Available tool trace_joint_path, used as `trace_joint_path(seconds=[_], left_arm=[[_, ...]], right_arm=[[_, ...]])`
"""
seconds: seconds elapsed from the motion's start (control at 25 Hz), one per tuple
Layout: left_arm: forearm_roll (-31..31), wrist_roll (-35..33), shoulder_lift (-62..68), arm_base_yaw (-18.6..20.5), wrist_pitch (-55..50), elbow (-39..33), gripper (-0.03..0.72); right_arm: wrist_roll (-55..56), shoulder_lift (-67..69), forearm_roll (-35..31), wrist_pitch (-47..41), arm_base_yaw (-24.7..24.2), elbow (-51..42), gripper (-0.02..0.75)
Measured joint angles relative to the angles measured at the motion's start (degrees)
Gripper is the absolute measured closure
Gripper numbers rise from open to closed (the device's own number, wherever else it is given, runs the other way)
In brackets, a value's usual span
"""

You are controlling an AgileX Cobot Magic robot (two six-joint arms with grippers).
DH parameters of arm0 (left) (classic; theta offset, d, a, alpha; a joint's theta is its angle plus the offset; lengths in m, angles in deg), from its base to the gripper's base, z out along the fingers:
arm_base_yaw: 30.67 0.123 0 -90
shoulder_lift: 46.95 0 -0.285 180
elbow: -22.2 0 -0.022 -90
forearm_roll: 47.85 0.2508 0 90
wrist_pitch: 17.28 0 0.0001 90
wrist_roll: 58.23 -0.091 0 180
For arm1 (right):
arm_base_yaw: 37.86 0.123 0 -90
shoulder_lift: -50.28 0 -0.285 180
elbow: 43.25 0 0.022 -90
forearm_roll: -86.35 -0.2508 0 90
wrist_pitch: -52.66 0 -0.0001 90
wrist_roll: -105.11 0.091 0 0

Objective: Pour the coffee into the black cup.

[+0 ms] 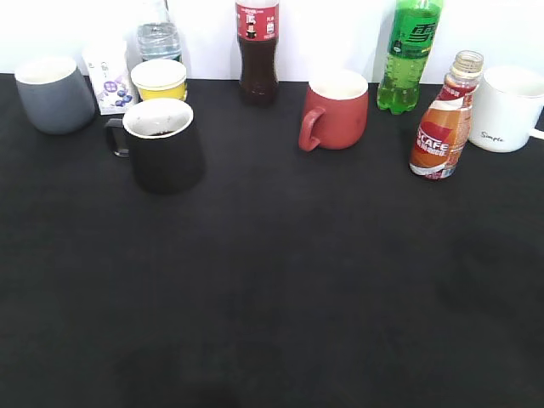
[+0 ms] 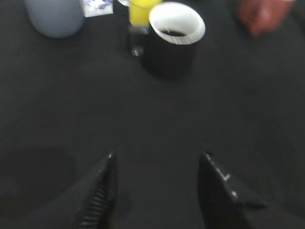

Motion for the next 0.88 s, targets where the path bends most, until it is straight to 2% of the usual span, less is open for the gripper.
trace_joint_path(seconds=[0.12,0.2,0.32,0.4,0.56,0.76,0.88], left_arm=[[-1.42,-4.73,-10.37,0.0,-7.14,0.0,0.279],[-1.75,-5.85,-16.14,0.0,-9.59,-1.56,0.284],[-3.05,-5.97,-21.45,-0.05,-10.93,-5.86,0.285],[-2.99,-6.03,-22.02,-0.11,-10.51,-7.2,0.286],[-2.94,-6.4,-22.29,-0.11,-9.36,-7.97,0.286],[-2.94,-6.4,-22.29,-0.11,-9.36,-7.97,0.321],[-2.94,-6.4,-22.29,-0.11,-9.36,-7.97,0.328]], right_arm=[[-2.33,-16.17,-0.19,-14.31,0.0,-1.11,0.142],[-2.6,-26.94,0.11,-17.92,0.0,-5.6,0.141],[-2.86,-36.34,1.02,-18.48,0.0,-11.14,0.143],[-3.93,-36.41,1.24,-18.09,0.0,-12.82,0.143],[-5.09,-36.46,2.2,-10.24,0.0,-15.45,0.146],[-5.66,-36.47,2.14,-9.8,0.0,-15.45,0.148],[-9.66,-36.47,-0.09,-9.47,0.0,-15.45,0.148]])
